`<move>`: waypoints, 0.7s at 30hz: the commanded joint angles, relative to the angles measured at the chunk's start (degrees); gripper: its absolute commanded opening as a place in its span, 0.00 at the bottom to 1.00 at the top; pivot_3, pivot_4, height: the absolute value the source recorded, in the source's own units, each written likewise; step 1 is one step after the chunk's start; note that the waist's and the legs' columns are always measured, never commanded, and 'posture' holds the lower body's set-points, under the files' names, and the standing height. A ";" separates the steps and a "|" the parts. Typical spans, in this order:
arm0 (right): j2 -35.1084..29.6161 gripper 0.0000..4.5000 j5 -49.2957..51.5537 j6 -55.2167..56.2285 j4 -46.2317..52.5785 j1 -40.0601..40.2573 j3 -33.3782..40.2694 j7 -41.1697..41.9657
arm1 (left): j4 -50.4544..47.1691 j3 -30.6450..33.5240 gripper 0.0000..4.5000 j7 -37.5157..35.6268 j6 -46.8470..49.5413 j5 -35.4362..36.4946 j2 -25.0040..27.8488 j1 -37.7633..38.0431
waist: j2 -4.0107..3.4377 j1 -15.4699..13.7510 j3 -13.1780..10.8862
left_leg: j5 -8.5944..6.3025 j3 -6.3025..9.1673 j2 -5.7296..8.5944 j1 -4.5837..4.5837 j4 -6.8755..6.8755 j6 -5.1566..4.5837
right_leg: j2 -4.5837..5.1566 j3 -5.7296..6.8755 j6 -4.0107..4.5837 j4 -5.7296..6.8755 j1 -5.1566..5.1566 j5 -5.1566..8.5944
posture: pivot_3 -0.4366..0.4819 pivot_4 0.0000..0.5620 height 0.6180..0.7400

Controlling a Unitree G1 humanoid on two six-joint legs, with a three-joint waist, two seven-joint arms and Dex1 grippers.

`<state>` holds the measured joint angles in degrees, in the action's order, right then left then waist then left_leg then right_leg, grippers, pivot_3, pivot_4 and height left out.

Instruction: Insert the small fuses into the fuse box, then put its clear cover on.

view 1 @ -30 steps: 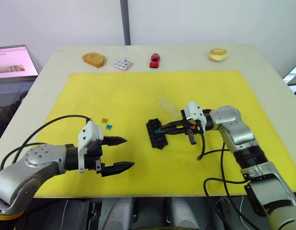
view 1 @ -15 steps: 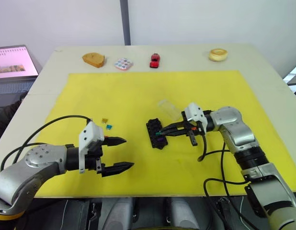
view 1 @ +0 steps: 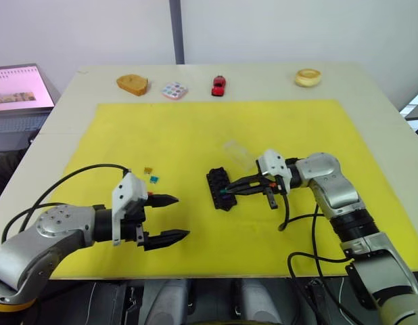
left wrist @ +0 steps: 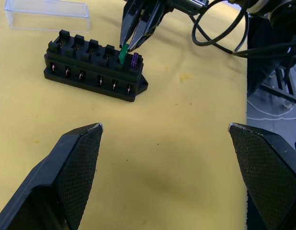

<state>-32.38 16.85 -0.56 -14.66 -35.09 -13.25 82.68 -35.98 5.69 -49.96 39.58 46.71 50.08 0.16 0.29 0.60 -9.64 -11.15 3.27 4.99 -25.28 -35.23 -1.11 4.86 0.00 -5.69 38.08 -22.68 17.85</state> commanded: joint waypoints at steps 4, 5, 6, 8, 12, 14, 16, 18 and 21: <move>0.63 0.00 -2.76 3.04 -1.31 -0.50 -0.73 -0.20 | -0.02 0.89 0.98 0.01 -0.37 -0.33 -0.39 -0.60 | 0.00 0.00 0.01 | 0.00 0.00 0.00 0.04 0.00 0.00 | 0.00 0.00 0.00 0.00 0.03 0.00 | 0.48 0.27 1.00; 0.69 0.00 -2.71 3.03 -1.49 -0.54 -0.69 -0.12 | 0.04 0.86 0.98 0.05 -0.35 -0.36 -0.44 -0.69 | 0.00 0.00 0.01 | 0.00 0.00 0.00 0.06 0.00 0.00 | -0.01 0.00 0.00 0.00 0.05 0.00 | 0.48 0.27 1.00; 0.63 0.00 -2.77 3.02 -1.64 -0.53 -0.85 0.21 | 0.15 0.87 0.98 0.07 -0.33 -0.35 -0.50 -0.83 | 0.00 0.00 0.01 | 0.00 0.00 0.00 0.09 0.00 0.00 | -0.01 0.00 0.00 0.00 0.09 0.00 | 0.48 0.27 1.00; 0.52 0.00 -3.09 2.78 -1.98 -0.47 -1.20 0.49 | 0.31 0.90 0.98 0.07 -0.32 -0.36 -0.57 -1.02 | 0.01 0.00 0.01 | 0.00 0.01 0.00 0.17 0.00 0.00 | -0.01 0.00 0.00 0.00 0.18 0.00 | 0.48 0.27 1.00; 0.32 0.00 -3.81 2.62 -2.99 -0.34 -1.80 0.69 | 0.49 0.88 0.98 0.04 -0.41 -0.44 -0.59 -1.18 | 0.00 0.00 0.02 | 0.00 0.01 0.00 0.27 0.01 0.00 | -0.01 0.00 0.00 0.00 0.25 0.00 | 0.48 0.27 1.00; 0.43 0.00 -3.45 1.78 -3.46 -0.23 -1.72 0.68 | 0.55 0.87 0.98 0.03 -0.47 -0.50 -0.61 -1.21 | 0.00 -0.01 0.02 | -0.01 0.01 0.00 0.35 0.01 0.00 | -0.01 0.00 0.00 -0.01 0.27 0.00 | 0.48 0.27 1.00; 0.61 0.00 -3.15 1.99 -4.13 0.14 -1.57 0.89 | 0.51 0.80 0.98 0.09 -0.46 -0.53 -0.66 -1.23 | 0.01 -0.03 0.02 | -0.02 0.01 0.00 0.48 0.03 0.00 | -0.01 0.00 0.01 -0.02 0.30 0.00 | 0.48 0.27 1.00; 0.97 0.00 -2.99 2.81 -5.12 0.49 -1.39 0.97 | 0.42 0.72 0.98 0.17 -0.44 -0.56 -0.70 -1.24 | 0.01 -0.03 0.03 | -0.03 0.01 0.00 0.64 0.06 0.00 | 0.00 -0.01 0.01 -0.04 0.43 0.01 | 0.48 0.27 1.00; 1.67 0.00 -3.22 4.75 -7.09 0.46 -1.23 1.09 | 0.29 0.71 0.98 0.16 -0.47 -0.60 -0.73 -1.18 | 0.02 0.01 0.03 | -0.04 0.01 -0.01 0.83 0.10 0.01 | 0.00 -0.01 0.02 -0.05 0.58 0.01 | 0.48 0.27 1.00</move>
<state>-30.91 15.27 3.71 -19.63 -35.80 -13.68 83.52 -34.79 5.69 -49.80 39.58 46.45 49.40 -0.47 0.31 0.61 -9.60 -11.18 3.27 4.98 -24.44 -35.14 -1.10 4.86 -0.01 -5.67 38.03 -22.09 17.86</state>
